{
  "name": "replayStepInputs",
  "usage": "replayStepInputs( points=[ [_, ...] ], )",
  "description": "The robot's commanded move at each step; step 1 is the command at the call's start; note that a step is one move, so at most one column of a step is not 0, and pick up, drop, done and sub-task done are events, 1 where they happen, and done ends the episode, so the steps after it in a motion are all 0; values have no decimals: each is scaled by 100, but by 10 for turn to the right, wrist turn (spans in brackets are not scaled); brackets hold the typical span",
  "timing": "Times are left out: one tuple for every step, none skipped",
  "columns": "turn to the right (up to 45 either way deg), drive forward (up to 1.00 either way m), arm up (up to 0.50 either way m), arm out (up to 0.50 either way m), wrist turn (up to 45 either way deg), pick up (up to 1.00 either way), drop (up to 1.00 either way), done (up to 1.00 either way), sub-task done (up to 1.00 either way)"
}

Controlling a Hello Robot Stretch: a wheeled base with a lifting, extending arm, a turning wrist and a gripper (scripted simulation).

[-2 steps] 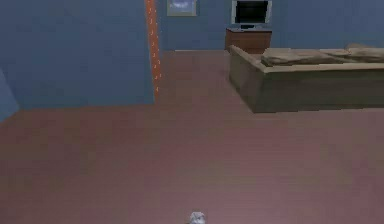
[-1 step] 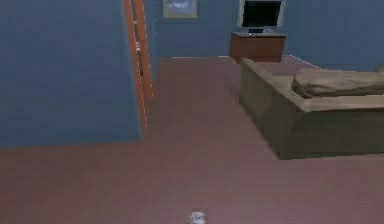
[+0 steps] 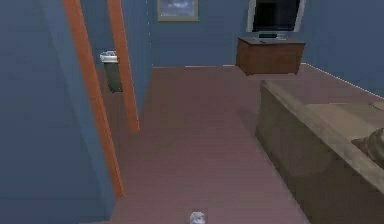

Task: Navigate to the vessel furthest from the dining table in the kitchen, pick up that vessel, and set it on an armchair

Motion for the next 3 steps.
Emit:
replayStepInputs(
  points=[
    [0, 85, 0, 0, 0, 0, 0, 0, 0],
    [-210, 0, 0, 0, 0, 0, 0, 0, 0],
    [0, 95, 0, 0, 0, 0, 0, 0, 0]
  ],
)
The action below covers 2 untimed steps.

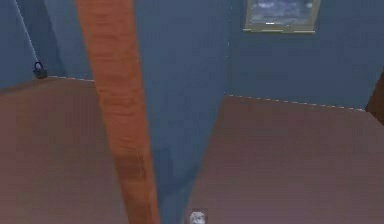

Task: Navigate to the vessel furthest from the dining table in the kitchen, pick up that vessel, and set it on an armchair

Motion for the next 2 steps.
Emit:
replayStepInputs(
  points=[
    [-450, 0, 0, 0, 0, 0, 0, 0, 0],
    [-180, 0, 0, 0, 0, 0, 0, 0, 0]
  ],
)
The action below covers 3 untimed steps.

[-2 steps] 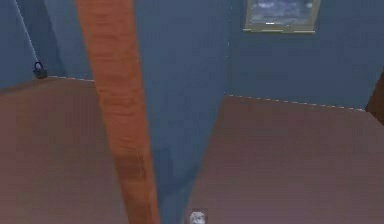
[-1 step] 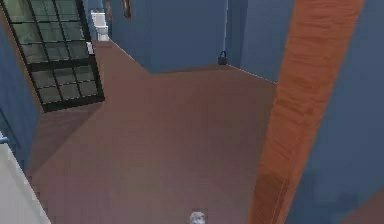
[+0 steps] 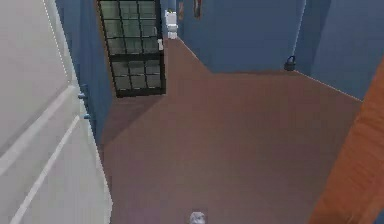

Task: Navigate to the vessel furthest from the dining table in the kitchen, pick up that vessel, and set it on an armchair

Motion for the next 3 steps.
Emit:
replayStepInputs(
  points=[
    [0, 100, 0, 0, 0, 0, 0, 0, 0],
    [0, 100, 0, 0, 0, 0, 0, 0, 0],
    [-30, 0, 0, 0, 0, 0, 0, 0, 0]
  ],
)
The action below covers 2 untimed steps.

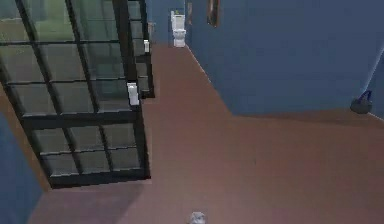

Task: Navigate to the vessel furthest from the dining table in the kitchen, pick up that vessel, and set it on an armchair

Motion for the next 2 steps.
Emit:
replayStepInputs(
  points=[
    [0, 100, 0, 0, 0, 0, 0, 0, 0],
    [0, 25, 0, 0, 0, 0, 0, 0, 0]
  ],
)
